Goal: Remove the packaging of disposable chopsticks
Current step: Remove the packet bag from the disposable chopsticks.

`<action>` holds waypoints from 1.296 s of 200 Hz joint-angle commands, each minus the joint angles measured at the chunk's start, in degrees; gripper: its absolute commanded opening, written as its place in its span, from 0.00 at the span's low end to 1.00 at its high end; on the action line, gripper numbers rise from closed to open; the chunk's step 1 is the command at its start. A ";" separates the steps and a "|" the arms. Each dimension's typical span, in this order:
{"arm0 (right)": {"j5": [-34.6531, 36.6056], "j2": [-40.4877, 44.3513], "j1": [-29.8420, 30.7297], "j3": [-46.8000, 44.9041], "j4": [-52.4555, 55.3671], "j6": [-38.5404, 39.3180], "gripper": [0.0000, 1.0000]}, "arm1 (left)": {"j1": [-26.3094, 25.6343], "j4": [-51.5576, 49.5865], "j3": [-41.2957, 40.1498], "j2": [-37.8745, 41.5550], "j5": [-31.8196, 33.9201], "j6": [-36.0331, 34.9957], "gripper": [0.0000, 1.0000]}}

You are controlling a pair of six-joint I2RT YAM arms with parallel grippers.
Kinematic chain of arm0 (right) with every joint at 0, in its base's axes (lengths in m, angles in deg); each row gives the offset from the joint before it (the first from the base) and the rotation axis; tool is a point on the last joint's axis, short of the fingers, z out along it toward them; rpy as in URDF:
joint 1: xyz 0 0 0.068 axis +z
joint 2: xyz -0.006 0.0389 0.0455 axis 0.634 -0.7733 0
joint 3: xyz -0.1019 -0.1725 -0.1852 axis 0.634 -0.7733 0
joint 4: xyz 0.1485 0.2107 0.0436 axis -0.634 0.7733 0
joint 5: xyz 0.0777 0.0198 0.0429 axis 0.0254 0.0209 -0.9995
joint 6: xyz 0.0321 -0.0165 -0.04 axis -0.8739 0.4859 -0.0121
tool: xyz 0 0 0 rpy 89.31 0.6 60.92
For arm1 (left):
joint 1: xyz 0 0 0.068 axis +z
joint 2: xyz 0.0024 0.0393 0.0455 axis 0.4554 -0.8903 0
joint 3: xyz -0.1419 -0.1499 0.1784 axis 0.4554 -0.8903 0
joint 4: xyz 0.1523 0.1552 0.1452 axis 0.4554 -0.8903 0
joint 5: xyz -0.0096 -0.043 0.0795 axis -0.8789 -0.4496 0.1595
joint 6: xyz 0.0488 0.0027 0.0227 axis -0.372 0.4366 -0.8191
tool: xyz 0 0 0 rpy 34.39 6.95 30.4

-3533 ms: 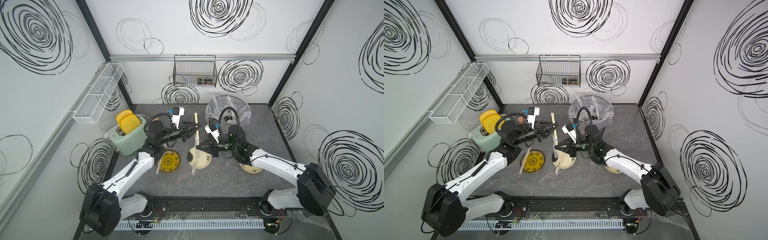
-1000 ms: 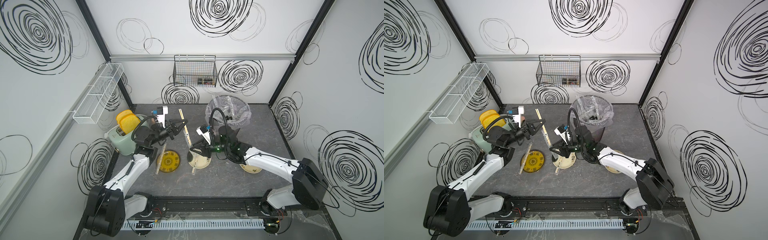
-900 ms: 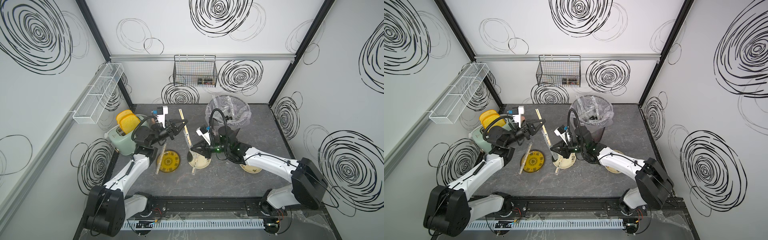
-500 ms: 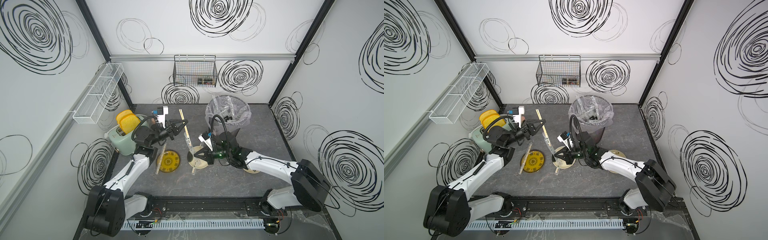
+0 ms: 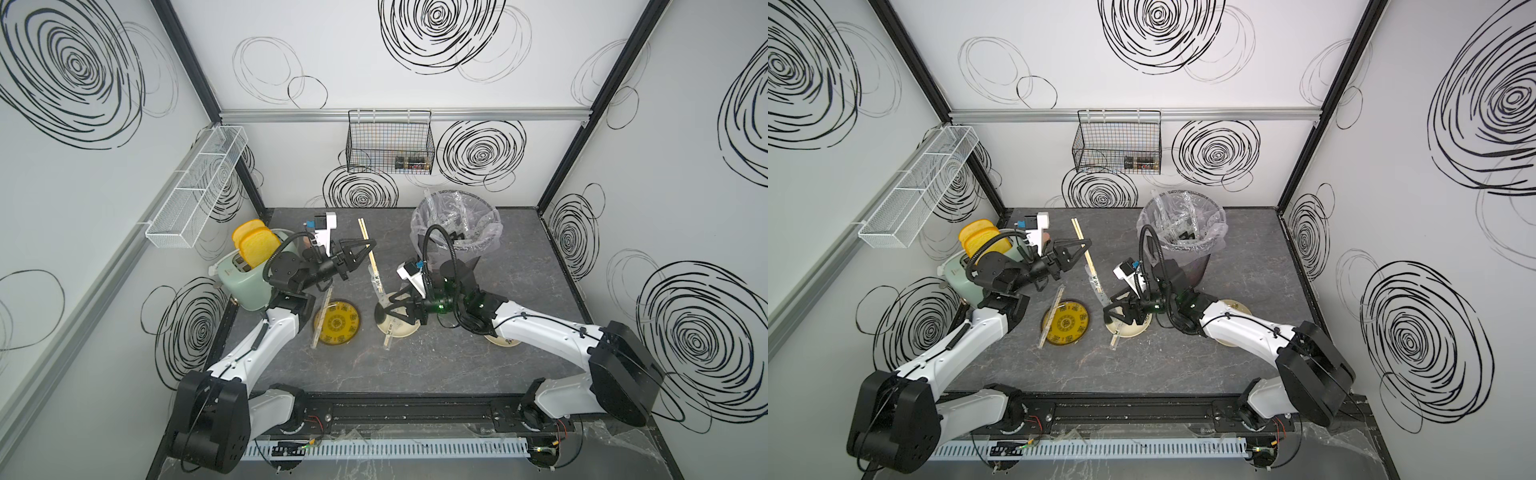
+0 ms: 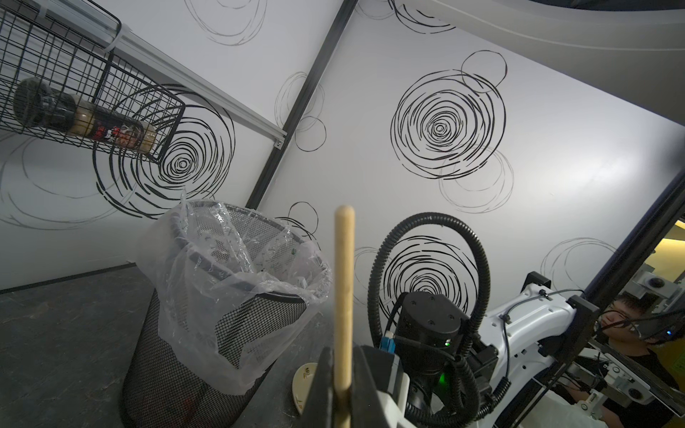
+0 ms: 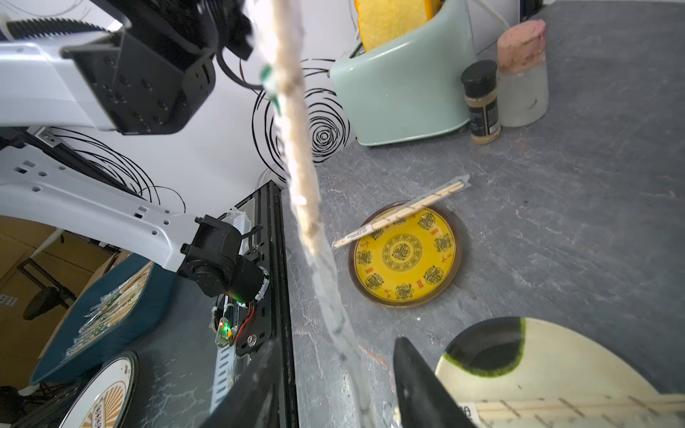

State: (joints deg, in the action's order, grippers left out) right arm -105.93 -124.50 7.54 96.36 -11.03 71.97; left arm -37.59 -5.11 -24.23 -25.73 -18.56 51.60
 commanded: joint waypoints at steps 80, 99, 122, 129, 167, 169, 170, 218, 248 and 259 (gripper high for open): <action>-1.56 -4.23 0.75 6.49 -1.10 0.61 0.39 | -0.48 3.17 0.40 0.05 -1.30 0.53 0.00; -1.68 -4.38 0.83 5.90 -1.37 0.36 0.30 | -0.57 3.16 0.40 0.02 -1.30 0.53 0.00; -1.42 -4.24 0.90 5.05 -1.98 -0.07 0.20 | -0.57 3.22 0.48 0.02 -1.30 0.53 0.00; -1.34 -4.07 0.87 4.74 -2.12 -0.14 0.17 | -0.57 3.20 0.43 0.03 -1.30 0.53 0.00; -0.82 -3.62 0.98 2.82 -2.52 -0.33 0.07 | -0.53 3.17 0.48 -0.11 -1.39 0.44 0.00; -0.85 -3.56 0.98 2.69 -2.56 -0.34 0.07 | -0.52 3.14 0.48 -0.06 -1.39 0.44 0.00; -0.78 -3.50 0.99 2.65 -2.54 -0.33 0.06 | -0.50 3.15 0.48 -0.05 -1.39 0.44 0.00; -0.05 -2.32 0.96 -0.40 -2.88 -0.71 0.03 | -0.57 3.11 0.48 -0.05 -1.39 0.44 0.00; 0.25 -1.92 1.09 -0.55 -2.80 -0.75 0.30 | -0.57 3.10 0.48 -0.14 -1.39 0.48 0.00; 0.26 -1.91 1.09 0.10 -2.56 -0.68 0.40 | -0.57 3.10 0.48 -0.24 -1.39 0.44 0.00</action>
State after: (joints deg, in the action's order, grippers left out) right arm -105.89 -128.44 8.24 95.97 -12.73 71.18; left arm -37.92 -5.26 -24.25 -25.75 -18.80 51.60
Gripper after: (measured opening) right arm 0.302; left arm 0.077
